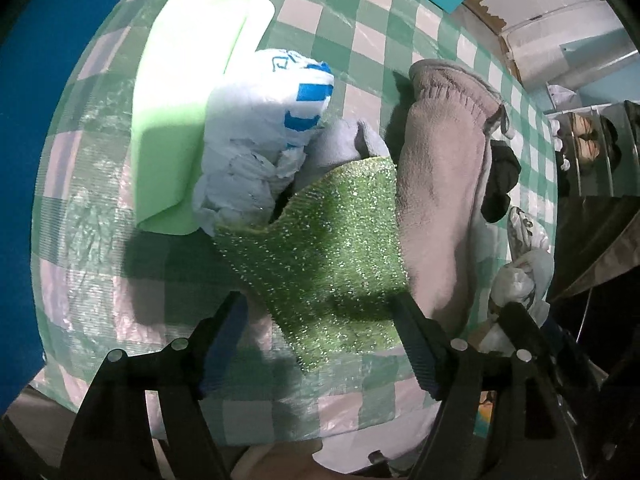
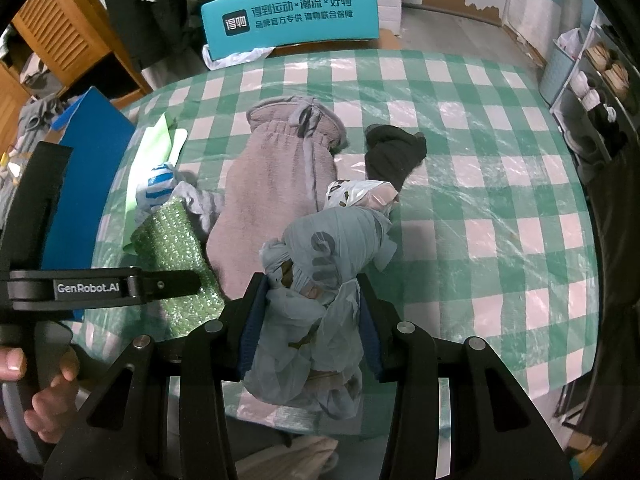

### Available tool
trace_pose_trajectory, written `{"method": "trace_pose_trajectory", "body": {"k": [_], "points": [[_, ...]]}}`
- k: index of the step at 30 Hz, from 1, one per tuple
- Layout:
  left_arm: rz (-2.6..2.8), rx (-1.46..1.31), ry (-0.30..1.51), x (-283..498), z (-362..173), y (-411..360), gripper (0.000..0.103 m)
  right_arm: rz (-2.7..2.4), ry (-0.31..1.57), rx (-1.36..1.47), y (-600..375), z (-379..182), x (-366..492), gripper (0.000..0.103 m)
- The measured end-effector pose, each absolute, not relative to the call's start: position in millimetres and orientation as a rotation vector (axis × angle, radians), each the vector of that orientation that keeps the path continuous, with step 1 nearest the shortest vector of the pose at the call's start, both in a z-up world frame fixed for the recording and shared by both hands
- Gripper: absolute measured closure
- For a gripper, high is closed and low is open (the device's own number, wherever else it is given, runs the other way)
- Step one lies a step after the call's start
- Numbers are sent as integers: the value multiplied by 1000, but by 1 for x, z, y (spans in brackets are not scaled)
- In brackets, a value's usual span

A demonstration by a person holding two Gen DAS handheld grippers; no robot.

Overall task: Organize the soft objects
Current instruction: 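Grasp the green mesh scrubber with the left tool while the right tool holds the grey socks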

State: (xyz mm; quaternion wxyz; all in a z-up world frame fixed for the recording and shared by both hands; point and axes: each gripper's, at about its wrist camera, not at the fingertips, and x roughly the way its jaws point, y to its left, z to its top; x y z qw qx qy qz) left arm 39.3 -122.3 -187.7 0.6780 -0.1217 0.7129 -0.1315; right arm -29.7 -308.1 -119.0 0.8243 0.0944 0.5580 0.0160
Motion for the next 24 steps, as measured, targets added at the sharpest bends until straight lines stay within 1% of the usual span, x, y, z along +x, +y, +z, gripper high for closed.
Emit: {"method": "trace_pose_trajectory", "body": {"k": [1,3,5,6,7,8,11,15,24], "points": [[-297,-269,1600,39,-188,-124,27,33,1187,201,-308,-119,-30,61],[-301,-259,1599,39,-189,-126,34,33,1186,201,-308,-119,-29,61],[-315,-253,1603,40,-189,-129,44,33,1185,201,-309,-119,-30,61],[-316,-251,1602,40,-190,-133,47,33,1184,200,-309,-119,-29,61],[-320,-243,1597,40,-189,-135,55,32,1183,199,-309,-118,-29,61],[-324,-235,1594,40,-188,-135,66,32,1182,197,-309,-118,-29,61],[-333,-211,1589,39,-186,-133,84,32,1179,189,-307,-116,-29,61],[-337,-194,1577,38,-183,-131,92,31,1177,181,-305,-113,-29,61],[-363,-167,1541,34,-172,-122,96,31,1174,166,-298,-109,-29,61]]}}
